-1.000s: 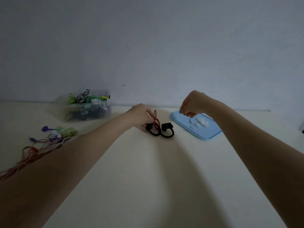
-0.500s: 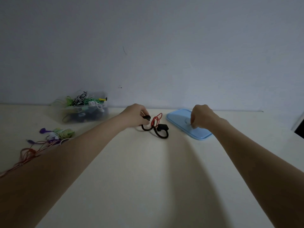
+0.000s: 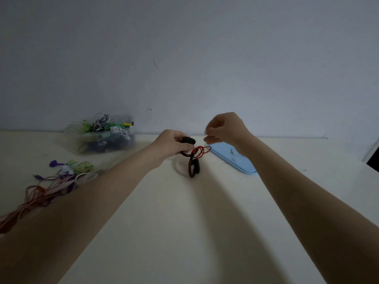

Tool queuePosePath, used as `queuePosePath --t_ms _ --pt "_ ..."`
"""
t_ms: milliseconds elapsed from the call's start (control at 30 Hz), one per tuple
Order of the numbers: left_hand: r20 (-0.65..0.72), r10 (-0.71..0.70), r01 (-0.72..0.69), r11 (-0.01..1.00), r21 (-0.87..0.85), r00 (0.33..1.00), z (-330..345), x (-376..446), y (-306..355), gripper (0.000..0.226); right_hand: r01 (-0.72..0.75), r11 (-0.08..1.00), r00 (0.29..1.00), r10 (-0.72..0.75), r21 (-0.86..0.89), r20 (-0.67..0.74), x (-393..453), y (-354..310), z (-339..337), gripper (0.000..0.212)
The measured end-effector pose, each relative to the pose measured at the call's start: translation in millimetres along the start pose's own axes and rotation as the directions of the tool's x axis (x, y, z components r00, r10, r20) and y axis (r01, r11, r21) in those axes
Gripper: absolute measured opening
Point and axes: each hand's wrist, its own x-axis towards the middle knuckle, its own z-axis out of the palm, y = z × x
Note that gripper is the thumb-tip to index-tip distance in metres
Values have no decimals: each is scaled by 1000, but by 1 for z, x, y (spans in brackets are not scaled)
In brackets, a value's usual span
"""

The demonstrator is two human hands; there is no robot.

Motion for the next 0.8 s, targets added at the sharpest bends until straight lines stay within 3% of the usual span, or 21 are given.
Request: queuePosePath --t_ms 33,133,300,400,667,800 --pt "5 -7 8 998 -61 1000 -2 -2 -2 14 -22 992 1000 20 124 15 0 -1 10 12" --pt "38 -8 17 974 -226 999 -6 -4 -5 15 -25 983 1000 22 184 18 -1 7 32 12" --pt "-20 5 -12 947 -321 1000 -17 -3 -9 23 -48 926 996 17 374 88 -4 18 45 5" --pt "-84 85 -101 975 -200 993 -20 -2 -15 29 -83 888 994 39 452 106 -2 22 48 5" --pt "-62 265 -263 964 41 962 -9 4 -32 34 -124 857 987 57 501 148 8 41 61 12" --pt "-90 321 -307 941 142 943 -2 11 -34 40 -133 769 989 65 625 131 10 46 59 12"
